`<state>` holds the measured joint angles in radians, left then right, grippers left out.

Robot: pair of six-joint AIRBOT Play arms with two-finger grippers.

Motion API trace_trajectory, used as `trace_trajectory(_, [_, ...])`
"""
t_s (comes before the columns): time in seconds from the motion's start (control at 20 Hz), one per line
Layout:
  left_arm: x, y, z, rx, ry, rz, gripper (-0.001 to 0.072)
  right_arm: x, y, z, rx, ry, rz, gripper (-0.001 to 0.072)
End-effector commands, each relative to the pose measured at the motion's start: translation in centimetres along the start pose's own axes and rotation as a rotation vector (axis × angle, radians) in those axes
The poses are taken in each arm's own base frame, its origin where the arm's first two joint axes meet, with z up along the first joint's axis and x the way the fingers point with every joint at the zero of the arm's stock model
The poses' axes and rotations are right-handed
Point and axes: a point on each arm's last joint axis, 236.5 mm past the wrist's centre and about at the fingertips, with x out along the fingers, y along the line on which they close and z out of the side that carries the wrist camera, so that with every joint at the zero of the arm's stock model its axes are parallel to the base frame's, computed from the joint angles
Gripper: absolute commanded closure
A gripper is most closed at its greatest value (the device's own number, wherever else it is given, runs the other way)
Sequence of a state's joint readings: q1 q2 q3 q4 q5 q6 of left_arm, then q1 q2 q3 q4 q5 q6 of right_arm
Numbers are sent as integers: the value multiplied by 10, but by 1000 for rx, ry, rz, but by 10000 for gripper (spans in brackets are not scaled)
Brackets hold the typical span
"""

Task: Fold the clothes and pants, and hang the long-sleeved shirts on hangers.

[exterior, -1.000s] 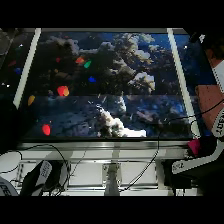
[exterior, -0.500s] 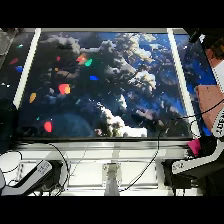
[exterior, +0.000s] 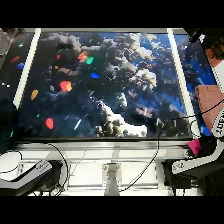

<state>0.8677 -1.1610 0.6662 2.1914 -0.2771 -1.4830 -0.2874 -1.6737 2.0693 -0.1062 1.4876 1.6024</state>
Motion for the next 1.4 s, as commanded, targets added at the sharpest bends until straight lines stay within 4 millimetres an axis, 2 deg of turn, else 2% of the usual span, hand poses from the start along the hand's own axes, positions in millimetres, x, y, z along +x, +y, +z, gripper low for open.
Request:
trace_trajectory(0.0, [10, 1, -17, -9, 40, -8, 169, 0, 0, 0, 0, 1, 0, 689])
trace_trajectory(0.1, [17, -6, -22, -5, 57, -25, 171, 0, 0, 0, 0, 1, 0, 689])
trace_trajectory(0.15, [20, -9, -24, -3, 64, -32, 289, 0, 0, 0, 0, 1, 0, 689])
trace_trajectory(0.2, [20, -10, -25, -3, 65, -33, 589, 0, 0, 0, 0, 1, 0, 689])
trace_trajectory(0.25, [19, -8, -22, -4, 59, -29, 694, 0, 0, 0, 0, 1, 0, 689])
trace_trajectory(0.35, [13, 5, -8, -23, 26, -2, 695, 0, 0, 0, 0, 1, 0, 689])
trace_trajectory(0.4, [6, 15, 5, -93, -7, 13, 696, 0, 0, 0, 0, 1, 0, 689])
trace_trajectory(0.45, [-4, 25, 21, -230, -51, 22, 696, 0, 0, 0, 0, 1, 0, 689])
trace_trajectory(0.55, [-28, 44, 61, -686, -165, -15, 696, 0, 0, 0, 0, 1, 0, 689])
trace_trajectory(0.6, [-44, 50, 84, -811, -229, -49, 696, 0, 0, 0, 0, 1, 0, 689])
trace_trajectory(0.7, [-82, 56, 131, -781, -353, -77, 697, 0, 0, 0, 0, 1, 0, 689])
trace_trajectory(0.8, [-126, 52, 174, -736, -480, -114, 698, 0, 0, 0, 0, 1, 0, 689])
trace_trajectory(0.85, [-151, 47, 194, -715, -542, -141, 698, 0, 0, 0, 0, 1, 0, 689])
trace_trajectory(0.9, [-184, 39, 220, -691, -623, -181, 698, 0, 0, 0, 0, 1, 0, 689])
trace_trajectory(0.95, [-226, 30, 249, -661, -721, -234, 698, 0, 0, 0, 0, 1, 0, 689])
trace_trajectory(1.0, [-275, 24, 277, -634, -829, -290, 699, 0, 0, 0, 0, 1, 0, 688])
trace_trajectory(1.1, [-398, 21, 326, -596, -1080, -424, 700, 0, 0, 0, 0, 1, 0, 689])
trace_trajectory(1.15, [-460, 23, 343, -587, -1201, -500, 700, 0, 0, 3, 1, -12, 1, 688])
trace_trajectory(1.2, [-511, 24, 353, -583, -1295, -574, 700, 0, 1, 10, 2, -42, 3, 689])
trace_trajectory(1.3, [-595, 21, 363, -565, -1441, -717, 700, -1, 1, 22, 2, -95, 4, 689])
trace_trajectory(1.35, [-621, 14, 366, -537, -1483, -766, 700, -1, 1, 28, 2, -121, 6, 689])
